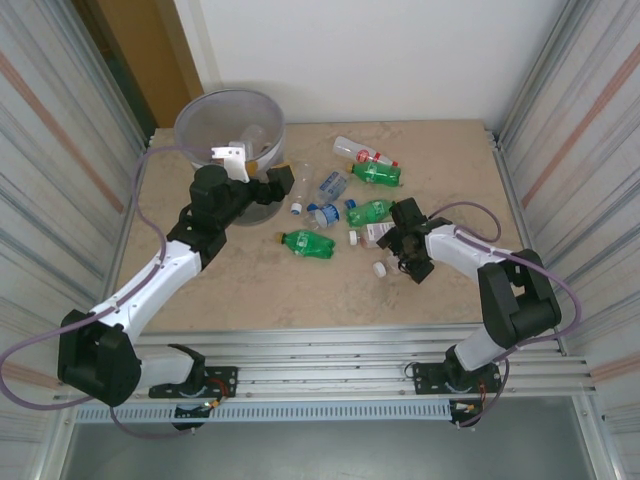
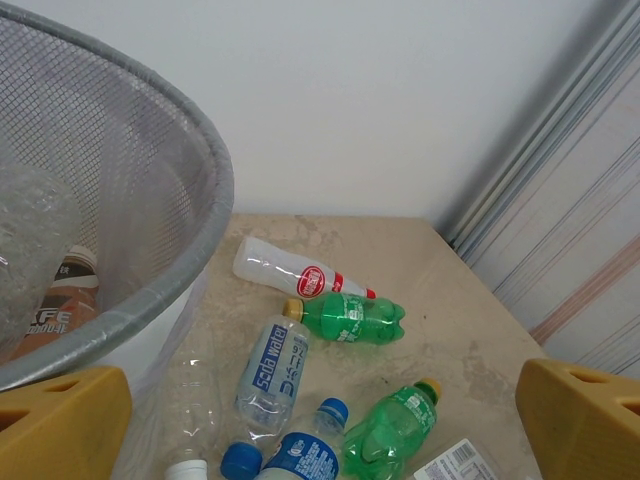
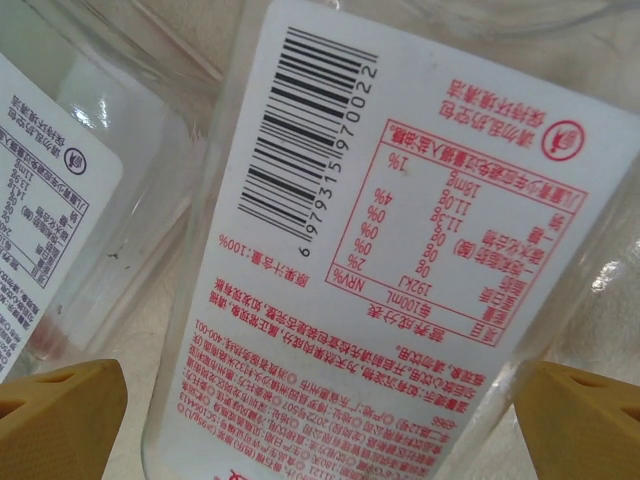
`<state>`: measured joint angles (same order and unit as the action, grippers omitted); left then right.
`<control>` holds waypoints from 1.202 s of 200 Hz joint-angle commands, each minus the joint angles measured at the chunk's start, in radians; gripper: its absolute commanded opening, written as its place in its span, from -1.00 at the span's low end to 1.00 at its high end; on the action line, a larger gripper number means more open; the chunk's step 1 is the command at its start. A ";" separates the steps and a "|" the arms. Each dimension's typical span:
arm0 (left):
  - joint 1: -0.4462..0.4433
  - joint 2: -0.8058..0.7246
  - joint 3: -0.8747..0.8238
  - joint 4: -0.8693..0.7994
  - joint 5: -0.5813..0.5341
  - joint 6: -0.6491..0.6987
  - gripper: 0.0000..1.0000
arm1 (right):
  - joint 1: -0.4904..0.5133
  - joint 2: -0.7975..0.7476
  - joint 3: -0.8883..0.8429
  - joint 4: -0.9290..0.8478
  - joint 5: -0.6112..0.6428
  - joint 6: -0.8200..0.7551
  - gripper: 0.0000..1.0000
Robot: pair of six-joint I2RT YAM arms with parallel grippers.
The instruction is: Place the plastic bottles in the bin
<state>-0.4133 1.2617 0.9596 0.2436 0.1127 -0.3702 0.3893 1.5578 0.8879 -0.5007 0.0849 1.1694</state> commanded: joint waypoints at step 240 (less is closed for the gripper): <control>0.035 0.011 -0.017 0.033 0.033 -0.067 0.97 | 0.017 0.109 0.018 -0.038 0.011 -0.186 0.46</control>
<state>-0.3935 1.2640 0.9524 0.2813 0.1421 -0.4194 0.4000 1.6348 0.9001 -0.5739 0.1131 1.0042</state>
